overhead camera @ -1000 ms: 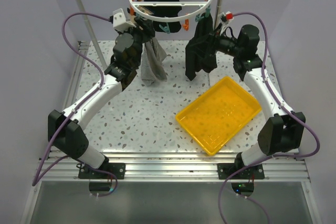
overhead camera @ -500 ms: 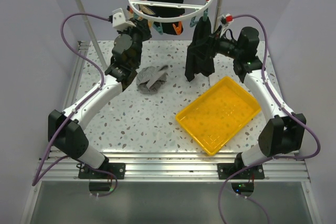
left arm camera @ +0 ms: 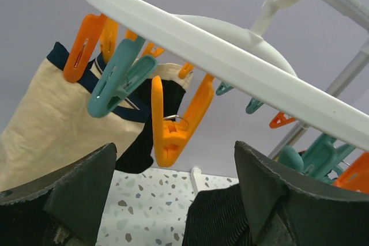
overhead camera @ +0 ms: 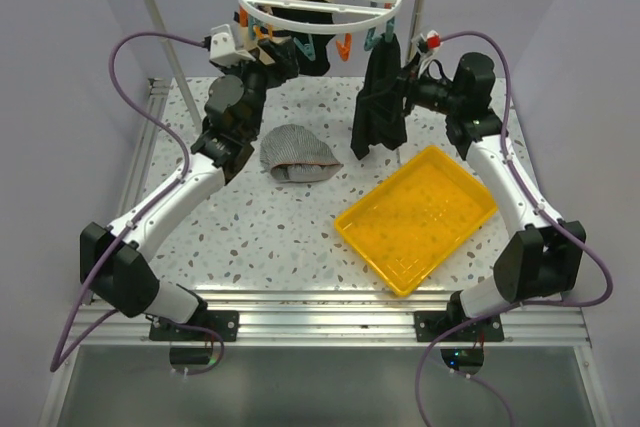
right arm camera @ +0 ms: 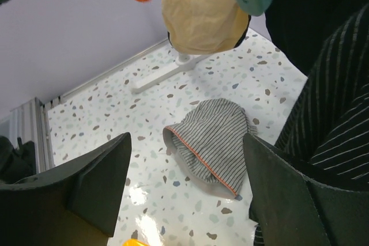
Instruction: Remove the underwear clipped to the hanger
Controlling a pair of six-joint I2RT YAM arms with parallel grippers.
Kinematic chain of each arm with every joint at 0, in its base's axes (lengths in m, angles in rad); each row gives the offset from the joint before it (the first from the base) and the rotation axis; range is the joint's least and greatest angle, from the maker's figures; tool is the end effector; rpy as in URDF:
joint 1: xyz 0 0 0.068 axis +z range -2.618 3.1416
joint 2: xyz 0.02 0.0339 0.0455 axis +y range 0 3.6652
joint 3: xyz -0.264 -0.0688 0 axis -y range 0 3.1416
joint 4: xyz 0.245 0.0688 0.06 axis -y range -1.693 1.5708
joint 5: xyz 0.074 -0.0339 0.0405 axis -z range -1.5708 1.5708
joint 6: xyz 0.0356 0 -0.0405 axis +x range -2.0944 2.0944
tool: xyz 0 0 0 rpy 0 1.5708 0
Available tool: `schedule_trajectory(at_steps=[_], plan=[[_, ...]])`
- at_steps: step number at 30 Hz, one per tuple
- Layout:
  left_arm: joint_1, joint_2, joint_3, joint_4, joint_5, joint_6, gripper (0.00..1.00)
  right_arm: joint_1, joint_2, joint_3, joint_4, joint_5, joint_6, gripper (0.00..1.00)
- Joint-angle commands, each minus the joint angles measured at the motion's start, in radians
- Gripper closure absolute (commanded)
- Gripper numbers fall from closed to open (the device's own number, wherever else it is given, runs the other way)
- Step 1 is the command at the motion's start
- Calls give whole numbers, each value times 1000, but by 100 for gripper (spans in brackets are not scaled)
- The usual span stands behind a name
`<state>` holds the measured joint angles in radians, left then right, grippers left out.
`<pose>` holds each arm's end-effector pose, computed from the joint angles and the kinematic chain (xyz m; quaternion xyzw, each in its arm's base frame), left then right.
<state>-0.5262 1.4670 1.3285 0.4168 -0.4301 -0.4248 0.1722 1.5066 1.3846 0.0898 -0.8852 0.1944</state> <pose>0.3065 -0.1609 0.4309 -0.1403 0.5962 -0.2428 0.7523 0.3401 0.0871 0.4036 -0.2907 0.6524 0.4171 0.5620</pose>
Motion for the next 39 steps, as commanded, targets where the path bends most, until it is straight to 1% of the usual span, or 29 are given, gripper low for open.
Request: schedule_trajectory(at_steps=[1,3,4,5,6,7,8,10,11,14,16,17,19,20,22,23,24,27,28,29,30,31,33,35,37,38,39], plan=[[-6,-89,-28,11,76,17,13,4,-49,-1,-57,-72,-105,18],[-6,-126,-61,4,91,23,7,4,-60,-1,-84,-92,-176,17],[-5,-138,-72,1,105,35,6,4,-63,-1,-123,-118,-190,16],[-5,-151,-89,-6,111,38,4,6,-69,-1,-140,-130,-276,15],[-6,-174,-97,-21,116,43,1,4,-71,-1,-160,-147,-311,15],[-5,-186,-104,-29,128,52,0,4,-74,-1,-198,-171,-344,14],[-5,-197,-118,-47,136,61,0,6,-78,-1,-217,-185,-412,13],[-5,-226,-127,-71,149,75,0,6,-86,-2,-269,-224,-476,13],[-6,-235,-138,-85,152,83,0,4,-89,-4,-284,-236,-536,13],[-5,-278,-167,-139,151,101,0,7,-91,-4,-349,-296,-652,12],[-5,-316,-192,-167,137,112,0,15,-83,-7,-398,-313,-702,12],[-5,-332,-219,-183,131,115,0,21,-80,-7,-421,-311,-764,12],[-3,-378,-250,-202,111,127,0,56,-66,-4,-519,-295,-846,12],[-3,-393,-279,-222,103,130,0,73,-62,4,-554,-276,-940,12],[-4,-441,-313,-246,84,139,0,136,-46,4,-632,-190,-1005,12],[-3,-456,-348,-278,76,136,0,156,-42,2,-656,-163,-1079,12],[-4,-491,-370,-295,68,130,0,197,-39,-2,-682,-100,-1105,12],[-5,-566,-477,-354,30,74,0,257,-31,-47,-661,0,-1159,13],[-5,-588,-504,-368,12,31,0,300,-31,-64,-604,73,-1139,14],[-5,-611,-565,-384,4,12,0,325,-29,-105,-560,131,-1112,14],[-3,-655,-593,-392,-16,-8,0,375,-31,-128,-459,187,-1086,14],[-3,-677,-642,-401,-28,-50,0,397,-28,-149,-419,291,-1067,14],[-3,-732,-682,-415,-48,-81,0,452,-5,-194,-333,356,-1073,14],[-5,-760,-719,-481,-82,-118,0,475,23,-206,-293,412,-1075,15],[-3,-793,-733,-501,-104,-134,0,503,81,-202,-243,448,-1073,13],[-3,-801,-741,-527,-113,-138,0,512,101,-196,-220,495,-1061,13],[-3,-812,-742,-539,-122,-143,0,526,148,-191,-172,517,-1055,13]])
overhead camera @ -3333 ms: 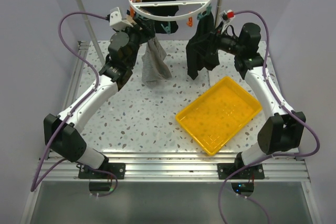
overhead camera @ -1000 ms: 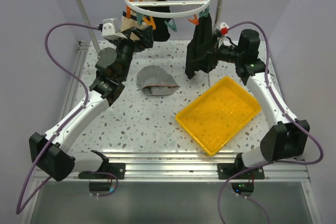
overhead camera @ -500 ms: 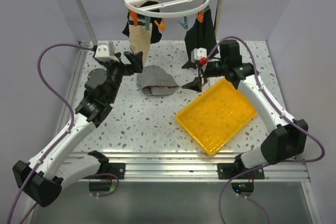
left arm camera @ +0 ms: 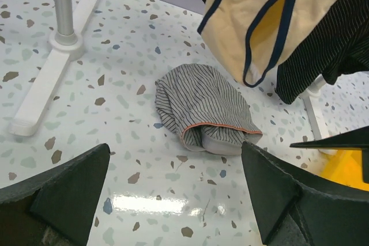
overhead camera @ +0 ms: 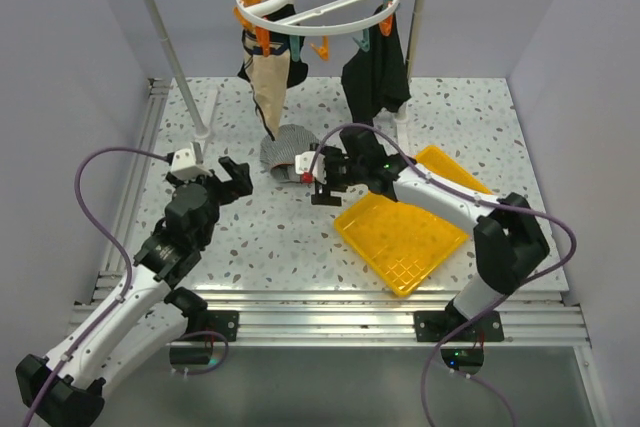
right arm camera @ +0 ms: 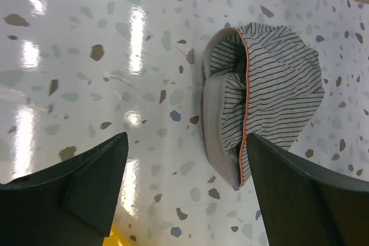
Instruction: Remove the underwear clipped to the hanger
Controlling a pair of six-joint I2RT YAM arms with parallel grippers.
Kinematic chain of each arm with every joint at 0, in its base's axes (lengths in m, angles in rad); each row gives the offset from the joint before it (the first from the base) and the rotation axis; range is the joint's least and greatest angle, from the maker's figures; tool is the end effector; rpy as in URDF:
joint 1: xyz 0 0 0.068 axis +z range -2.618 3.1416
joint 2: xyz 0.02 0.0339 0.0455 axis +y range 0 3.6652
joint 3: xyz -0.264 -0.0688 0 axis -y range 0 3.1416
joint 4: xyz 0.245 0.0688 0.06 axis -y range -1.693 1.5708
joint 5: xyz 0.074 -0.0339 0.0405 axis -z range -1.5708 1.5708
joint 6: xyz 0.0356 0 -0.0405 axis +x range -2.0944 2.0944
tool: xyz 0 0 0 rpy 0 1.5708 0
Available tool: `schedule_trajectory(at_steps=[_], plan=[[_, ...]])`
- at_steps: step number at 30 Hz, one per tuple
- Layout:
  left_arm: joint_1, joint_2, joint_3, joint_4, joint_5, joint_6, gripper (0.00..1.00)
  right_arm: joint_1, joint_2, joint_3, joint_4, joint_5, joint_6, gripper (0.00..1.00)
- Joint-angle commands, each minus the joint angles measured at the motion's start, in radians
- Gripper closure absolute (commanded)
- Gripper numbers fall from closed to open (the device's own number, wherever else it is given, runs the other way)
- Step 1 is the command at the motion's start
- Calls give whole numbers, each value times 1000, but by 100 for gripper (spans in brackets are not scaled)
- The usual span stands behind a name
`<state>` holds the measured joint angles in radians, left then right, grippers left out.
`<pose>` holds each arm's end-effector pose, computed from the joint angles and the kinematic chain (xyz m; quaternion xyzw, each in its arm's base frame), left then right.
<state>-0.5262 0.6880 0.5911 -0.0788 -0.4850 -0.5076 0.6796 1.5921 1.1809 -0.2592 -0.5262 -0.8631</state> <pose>0.1550 -0.0708 0.2987 -0.1473 0.7454 -0.1482 0.6330 0.2659 0.2378 0.2694 -0.6872 0.5444 0.1947 0.4399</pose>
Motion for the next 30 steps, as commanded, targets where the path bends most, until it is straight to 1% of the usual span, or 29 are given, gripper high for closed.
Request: schedule_trajectory(at_steps=[1,2,4,5,6,7,9,13,15,18,20,21,23,24,25,26,29,30], plan=[[-3,-38,-8,-56,-81,-71,0,23,83,17,202,179,13,13],[-3,-44,-10,-81,-89,-77,0,26,109,29,227,222,19,13],[-3,-48,-13,-101,-102,-98,0,35,184,51,255,255,22,13],[-3,-51,-19,-113,-106,-104,0,40,207,75,280,273,35,8],[-3,-57,-20,-119,-109,-114,0,46,230,83,297,322,44,7],[-3,-61,-28,-124,-110,-127,0,49,277,103,331,340,50,6],[-5,-73,-34,-128,-110,-138,0,51,321,120,377,391,58,5],[-3,-93,-45,-148,-119,-150,0,52,432,198,399,466,111,5],[-4,-104,-48,-156,-125,-155,0,51,459,223,390,482,122,5],[-3,-116,-51,-171,-129,-163,0,51,493,240,390,486,150,9],[-4,-120,-54,-179,-129,-169,0,52,503,250,385,482,180,16],[-5,-122,-57,-180,-130,-175,0,51,519,259,358,482,196,24],[-3,-123,-60,-179,-130,-177,0,51,534,292,325,476,242,33],[-3,-123,-59,-180,-135,-178,0,49,542,298,299,471,255,46],[-3,-123,-59,-180,-135,-178,0,49,545,310,288,463,274,54],[-3,-122,-59,-177,-135,-177,0,49,545,313,272,451,285,68],[-3,-122,-59,-170,-136,-175,0,46,533,319,262,418,326,88],[-4,-120,-59,-167,-133,-172,0,44,514,325,230,404,357,100]])
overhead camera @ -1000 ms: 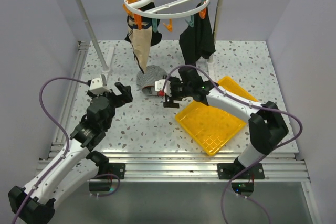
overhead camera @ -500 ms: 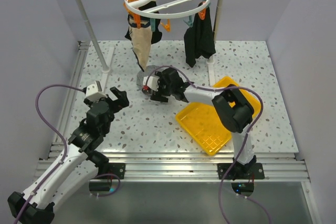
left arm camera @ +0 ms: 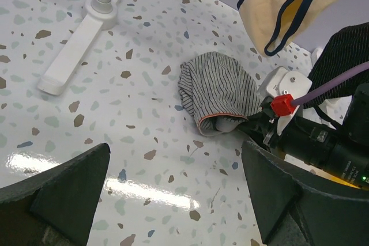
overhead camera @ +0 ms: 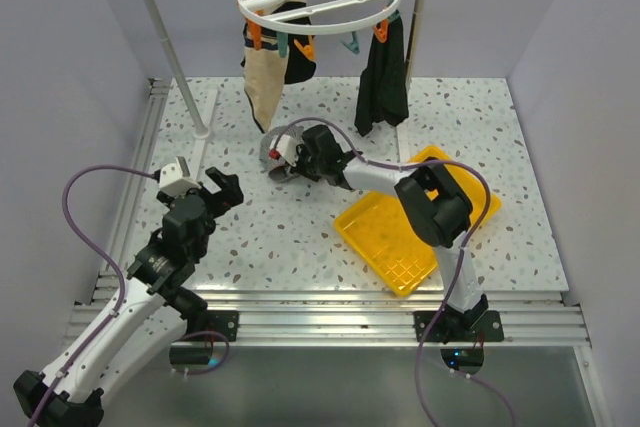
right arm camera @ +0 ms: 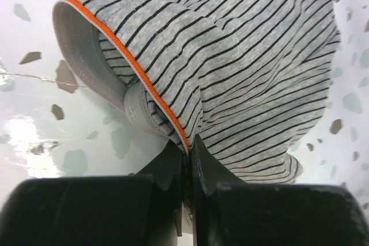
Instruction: Remove the underwear clipped to the hanger
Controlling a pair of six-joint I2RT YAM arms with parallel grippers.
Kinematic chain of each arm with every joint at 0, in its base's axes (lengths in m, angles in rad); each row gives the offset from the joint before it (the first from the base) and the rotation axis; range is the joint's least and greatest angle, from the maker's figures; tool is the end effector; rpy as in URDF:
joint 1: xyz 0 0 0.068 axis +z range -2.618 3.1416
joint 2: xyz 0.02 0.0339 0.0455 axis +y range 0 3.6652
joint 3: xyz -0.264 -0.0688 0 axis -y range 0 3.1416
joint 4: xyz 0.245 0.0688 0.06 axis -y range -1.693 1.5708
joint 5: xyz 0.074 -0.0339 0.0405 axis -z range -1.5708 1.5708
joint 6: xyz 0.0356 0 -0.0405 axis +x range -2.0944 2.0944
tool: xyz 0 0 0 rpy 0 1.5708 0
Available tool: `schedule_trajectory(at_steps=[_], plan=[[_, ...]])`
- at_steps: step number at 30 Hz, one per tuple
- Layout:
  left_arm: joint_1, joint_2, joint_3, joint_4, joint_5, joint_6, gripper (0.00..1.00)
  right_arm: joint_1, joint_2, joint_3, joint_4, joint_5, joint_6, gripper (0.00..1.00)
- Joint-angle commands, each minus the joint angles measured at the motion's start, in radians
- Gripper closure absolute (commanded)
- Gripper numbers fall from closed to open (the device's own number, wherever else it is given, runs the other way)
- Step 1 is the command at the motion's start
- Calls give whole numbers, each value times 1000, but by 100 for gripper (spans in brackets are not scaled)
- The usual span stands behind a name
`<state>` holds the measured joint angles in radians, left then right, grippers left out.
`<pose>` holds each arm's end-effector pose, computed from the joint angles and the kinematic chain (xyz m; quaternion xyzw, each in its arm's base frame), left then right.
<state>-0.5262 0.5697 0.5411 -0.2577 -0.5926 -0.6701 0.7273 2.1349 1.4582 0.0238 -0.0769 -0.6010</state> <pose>0.1342 -0.0549 0.2796 -0.2295 0.7513 -0.1294 0.6051 0.3543 0.3190 0.1634 -0.5656 0.6949 0.0623 0.4396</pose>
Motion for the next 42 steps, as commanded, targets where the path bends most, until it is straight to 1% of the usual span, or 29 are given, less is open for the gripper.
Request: schedule_trajectory(at_steps=[1,3,5,6,7,8,9,10,11,13,14,16,17,19,20,23,24,27,34,35,37,38,40,42], plan=[[-3,-1,-9,11,-26,-8,0,-6,-41,51,-65,-61,115,100],[-3,-2,-4,14,-23,-2,0,-25,-94,60,-94,-128,179,100],[-3,-5,-3,18,-18,3,0,-48,-139,74,-136,-203,207,100],[-3,-10,-3,21,-12,12,0,-57,-159,92,-186,-290,217,100],[-3,-14,-4,34,-9,18,0,-68,-205,109,-223,-335,214,100],[-4,-17,-6,41,-3,30,0,-89,-223,128,-320,-387,196,100],[-5,-22,-4,58,0,38,0,-106,-243,169,-367,-503,170,100],[-3,-31,-6,67,2,44,0,-120,-257,189,-422,-556,150,100],[-3,-36,-4,77,10,62,0,-150,-286,208,-521,-610,132,100],[-5,-51,-6,106,19,81,0,-178,-315,238,-599,-696,109,100],[-3,-54,-3,116,27,102,0,-207,-351,241,-661,-716,98,100],[-3,-60,0,141,30,122,0,-232,-394,232,-717,-744,58,100],[-4,-60,5,149,33,145,0,-258,-444,222,-755,-753,43,100],[-3,-59,11,170,34,168,0,-288,-507,171,-771,-776,10,100],[-3,-56,19,179,34,188,0,-320,-577,128,-765,-790,12,100],[-3,-42,33,189,36,225,0,-389,-683,65,-739,-794,20,100],[-3,-39,40,192,34,233,0,-408,-746,30,-731,-787,30,100],[-3,-24,52,205,36,262,0,-489,-860,-22,-728,-759,47,100],[-3,21,71,241,56,319,0,-669,-1050,-156,-765,-705,46,100],[-3,27,80,279,65,337,0,-705,-1064,-182,-783,-698,34,100],[-3,48,91,291,76,355,0,-724,-1090,-208,-800,-658,24,100],[-3,56,102,298,88,374,0,-779,-1107,-219,-823,-652,12,100],[-3,81,114,316,108,392,0,-834,-1119,-254,-841,-635,-14,100],[-3,105,131,330,142,418,0,-864,-1126,-292,-858,-627,-36,100]])
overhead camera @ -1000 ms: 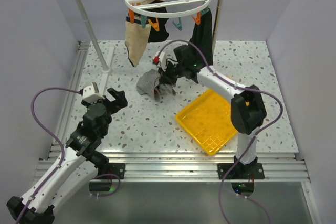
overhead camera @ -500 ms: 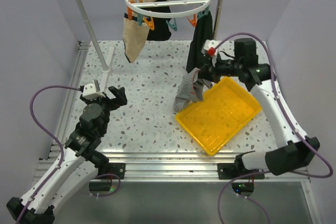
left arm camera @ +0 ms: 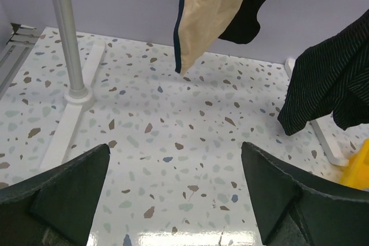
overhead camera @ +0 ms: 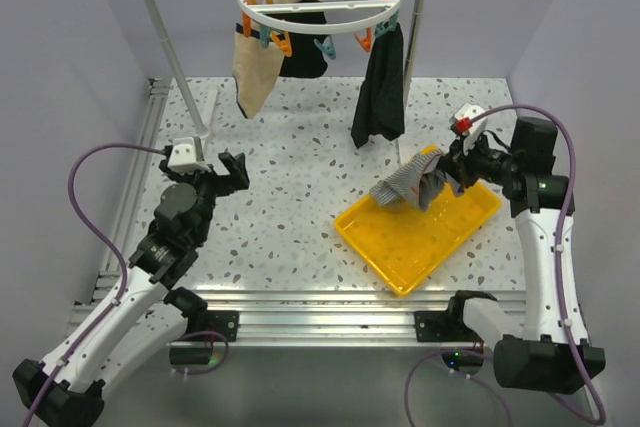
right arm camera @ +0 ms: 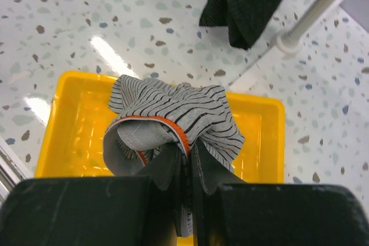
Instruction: Remove the underwear clipped to the hanger
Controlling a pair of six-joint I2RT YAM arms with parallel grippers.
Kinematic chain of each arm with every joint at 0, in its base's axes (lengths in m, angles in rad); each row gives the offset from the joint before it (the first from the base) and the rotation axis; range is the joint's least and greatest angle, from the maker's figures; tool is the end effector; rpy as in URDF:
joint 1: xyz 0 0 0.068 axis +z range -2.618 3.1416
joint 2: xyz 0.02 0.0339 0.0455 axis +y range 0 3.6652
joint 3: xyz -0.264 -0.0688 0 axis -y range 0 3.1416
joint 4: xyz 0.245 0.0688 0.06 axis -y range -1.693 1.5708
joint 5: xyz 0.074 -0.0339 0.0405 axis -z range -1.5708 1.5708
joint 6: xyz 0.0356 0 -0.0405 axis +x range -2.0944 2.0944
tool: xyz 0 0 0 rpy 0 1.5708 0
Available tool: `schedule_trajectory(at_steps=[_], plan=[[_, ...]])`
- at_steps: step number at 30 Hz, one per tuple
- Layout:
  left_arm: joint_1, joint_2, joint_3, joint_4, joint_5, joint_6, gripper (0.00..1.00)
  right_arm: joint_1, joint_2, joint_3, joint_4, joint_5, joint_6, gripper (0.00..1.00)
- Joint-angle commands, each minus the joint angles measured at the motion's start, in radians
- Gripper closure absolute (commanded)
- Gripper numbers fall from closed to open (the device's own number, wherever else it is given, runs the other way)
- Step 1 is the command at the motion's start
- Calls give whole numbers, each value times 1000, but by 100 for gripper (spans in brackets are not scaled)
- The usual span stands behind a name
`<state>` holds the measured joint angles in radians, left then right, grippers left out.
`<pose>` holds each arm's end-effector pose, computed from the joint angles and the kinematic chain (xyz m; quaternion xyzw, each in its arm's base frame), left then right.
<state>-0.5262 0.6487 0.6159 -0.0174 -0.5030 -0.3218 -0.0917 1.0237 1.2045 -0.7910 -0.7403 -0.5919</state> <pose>0.1483 -0.0663 0.3197 -0.0990 0.7157 -0.1102 0.6825 0.1964 0.0060 0.3846 -0.3666 0.7597 0.1579 0.5134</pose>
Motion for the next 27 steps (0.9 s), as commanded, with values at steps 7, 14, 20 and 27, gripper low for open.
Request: schedule_trajectory(at_steps=[7,14,20,27], plan=[[21,83,94,128,167,93,0,-103,19,-151,-36,97,-69,100],[225,147,127,218,488,24,0,-105,61,-276,36,130,-106,100],[327,259,205,295,687,-29,0,-103,130,-336,44,62,-158,59],[417,370,370,295,840,-52,0,-103,130,-352,45,13,-175,6]])
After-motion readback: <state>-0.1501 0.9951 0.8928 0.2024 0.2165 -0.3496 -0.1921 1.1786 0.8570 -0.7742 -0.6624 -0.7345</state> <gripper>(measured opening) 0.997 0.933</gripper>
